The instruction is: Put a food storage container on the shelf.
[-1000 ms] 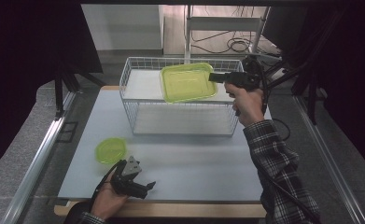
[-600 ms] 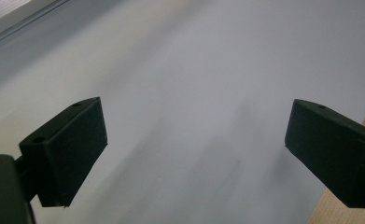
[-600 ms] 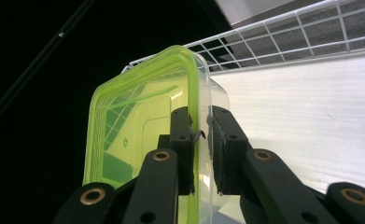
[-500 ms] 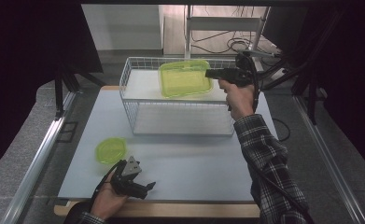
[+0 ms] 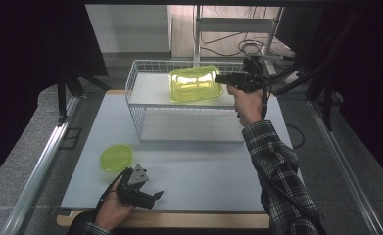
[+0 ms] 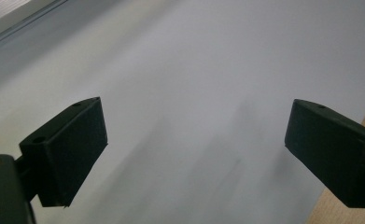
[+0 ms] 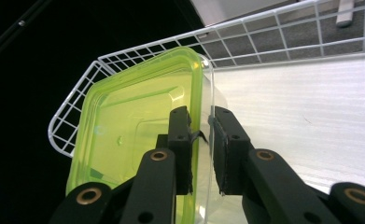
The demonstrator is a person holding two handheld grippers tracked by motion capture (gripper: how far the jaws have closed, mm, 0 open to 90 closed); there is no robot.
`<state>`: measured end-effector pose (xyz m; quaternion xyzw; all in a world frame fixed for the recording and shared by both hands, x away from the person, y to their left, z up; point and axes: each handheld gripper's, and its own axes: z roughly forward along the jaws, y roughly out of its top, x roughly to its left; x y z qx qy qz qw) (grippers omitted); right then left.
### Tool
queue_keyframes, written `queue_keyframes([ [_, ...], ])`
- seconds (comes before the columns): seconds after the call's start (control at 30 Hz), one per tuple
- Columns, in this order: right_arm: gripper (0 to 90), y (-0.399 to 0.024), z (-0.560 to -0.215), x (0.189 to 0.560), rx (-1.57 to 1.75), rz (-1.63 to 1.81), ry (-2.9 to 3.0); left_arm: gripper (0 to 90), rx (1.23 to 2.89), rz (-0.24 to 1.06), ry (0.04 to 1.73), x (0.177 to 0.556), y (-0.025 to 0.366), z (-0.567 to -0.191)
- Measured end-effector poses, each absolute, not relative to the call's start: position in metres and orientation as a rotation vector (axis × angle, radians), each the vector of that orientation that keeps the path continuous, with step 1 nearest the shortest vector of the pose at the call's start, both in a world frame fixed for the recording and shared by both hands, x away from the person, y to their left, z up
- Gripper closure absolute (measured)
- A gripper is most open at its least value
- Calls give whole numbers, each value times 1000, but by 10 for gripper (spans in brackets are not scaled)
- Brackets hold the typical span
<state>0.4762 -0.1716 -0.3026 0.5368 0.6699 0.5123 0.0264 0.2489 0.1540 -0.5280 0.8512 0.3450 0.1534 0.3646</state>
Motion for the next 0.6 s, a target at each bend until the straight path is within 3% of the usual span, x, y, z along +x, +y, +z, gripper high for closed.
queue_keyframes([
  [0.6,721,-171,-318,482,1700,1531,2053,57,2200,389,881,249,153,-528],
])
